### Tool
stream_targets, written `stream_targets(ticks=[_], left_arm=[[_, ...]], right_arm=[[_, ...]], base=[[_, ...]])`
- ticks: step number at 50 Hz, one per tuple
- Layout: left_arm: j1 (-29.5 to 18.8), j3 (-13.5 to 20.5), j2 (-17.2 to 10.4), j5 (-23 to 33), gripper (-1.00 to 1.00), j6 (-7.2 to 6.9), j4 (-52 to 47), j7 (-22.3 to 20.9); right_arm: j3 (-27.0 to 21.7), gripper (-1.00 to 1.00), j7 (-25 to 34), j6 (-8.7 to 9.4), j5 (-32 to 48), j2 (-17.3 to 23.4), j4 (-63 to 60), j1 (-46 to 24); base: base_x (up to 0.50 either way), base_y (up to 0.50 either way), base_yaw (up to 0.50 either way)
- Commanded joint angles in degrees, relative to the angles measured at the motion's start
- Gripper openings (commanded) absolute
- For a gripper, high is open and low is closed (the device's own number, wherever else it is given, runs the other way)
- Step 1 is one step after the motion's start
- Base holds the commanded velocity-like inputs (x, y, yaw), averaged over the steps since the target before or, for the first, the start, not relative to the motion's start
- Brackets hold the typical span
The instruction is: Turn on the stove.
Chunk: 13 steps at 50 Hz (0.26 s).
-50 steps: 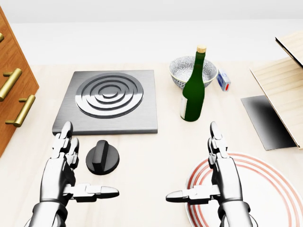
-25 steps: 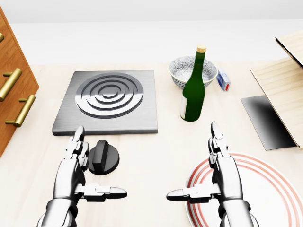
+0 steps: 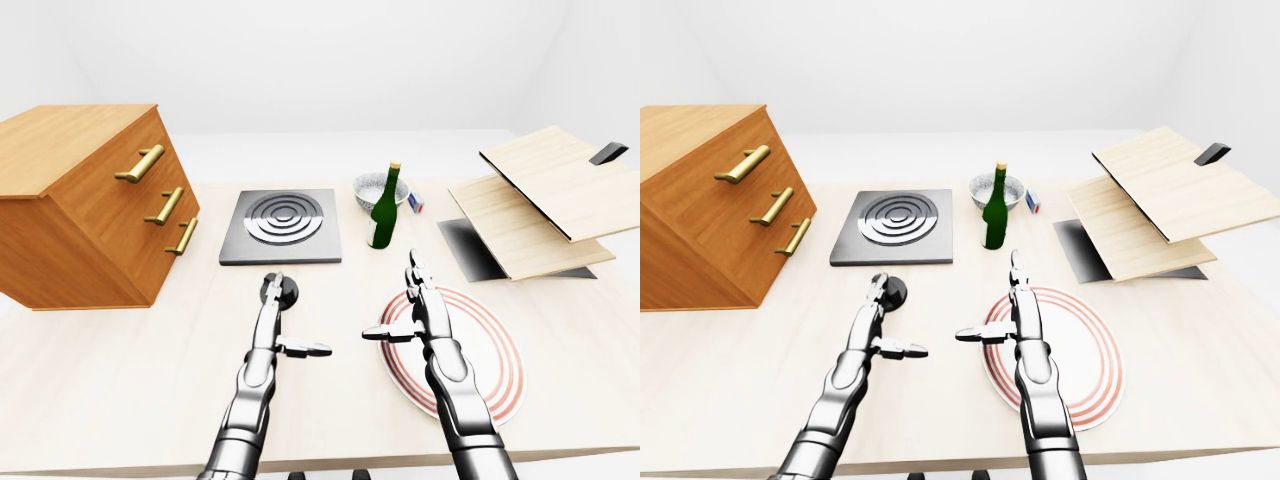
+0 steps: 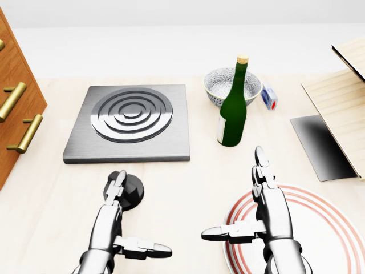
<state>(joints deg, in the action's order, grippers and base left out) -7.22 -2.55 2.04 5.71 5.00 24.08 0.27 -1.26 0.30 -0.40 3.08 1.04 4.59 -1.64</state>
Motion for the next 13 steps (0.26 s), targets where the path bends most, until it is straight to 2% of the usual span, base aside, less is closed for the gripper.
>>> stream_targets(ticks=[1, 5, 6, 8, 10, 11, 12, 13], left_arm=[[3.64, -4.20, 2.13, -0.75, 1.00, 0.00, -0.68, -4.24], [3.79, -4.71, 2.27, -1.59, 1.00, 0.00, -4.39, -5.08], [2.74, -4.42, 2.46, -2.34, 1.00, -0.57, -4.34, -5.29], [2.20, -4.39, 2.51, -2.33, 1.00, -0.73, -4.47, -4.88], [0.35, -3.64, 2.83, -4.38, 1.00, -3.14, -5.48, -5.50], [-0.69, -3.35, 2.84, -4.64, 1.00, -3.45, -5.66, -5.04], [-1.52, -3.14, 2.83, -4.57, 1.00, -3.00, -5.82, -4.32], [-2.60, -2.73, 2.92, -5.44, 1.00, -3.88, -6.17, -4.30]], right_arm=[[-0.04, 1.00, -0.05, -0.01, -0.02, 0.02, 0.21, -0.09], [-0.14, 1.00, -0.09, 0.43, -0.11, 0.04, -0.43, 0.03], [-0.29, 1.00, -0.01, 0.72, -0.28, 0.12, -0.76, 0.01], [-0.36, 1.00, -0.06, 0.84, -0.36, 0.11, -0.89, 0.01], [-0.45, 1.00, 0.11, 1.25, -0.56, 0.16, -1.78, 0.34], [-0.47, 1.00, -0.01, 1.16, -0.52, 0.13, -1.74, 0.33], [-0.46, 1.00, -0.08, 1.04, -0.47, 0.12, -1.57, 0.27], [-0.47, 1.00, -0.07, 0.94, -0.48, 0.14, -1.39, 0.20]], base=[[0.00, 0.00, 0.00], [0.00, 0.00, 0.00], [0.00, 0.00, 0.00], [0.00, 0.00, 0.00], [0.00, 0.00, 0.00], [0.00, 0.00, 0.00], [0.00, 0.00, 0.00], [0.00, 0.00, 0.00]])
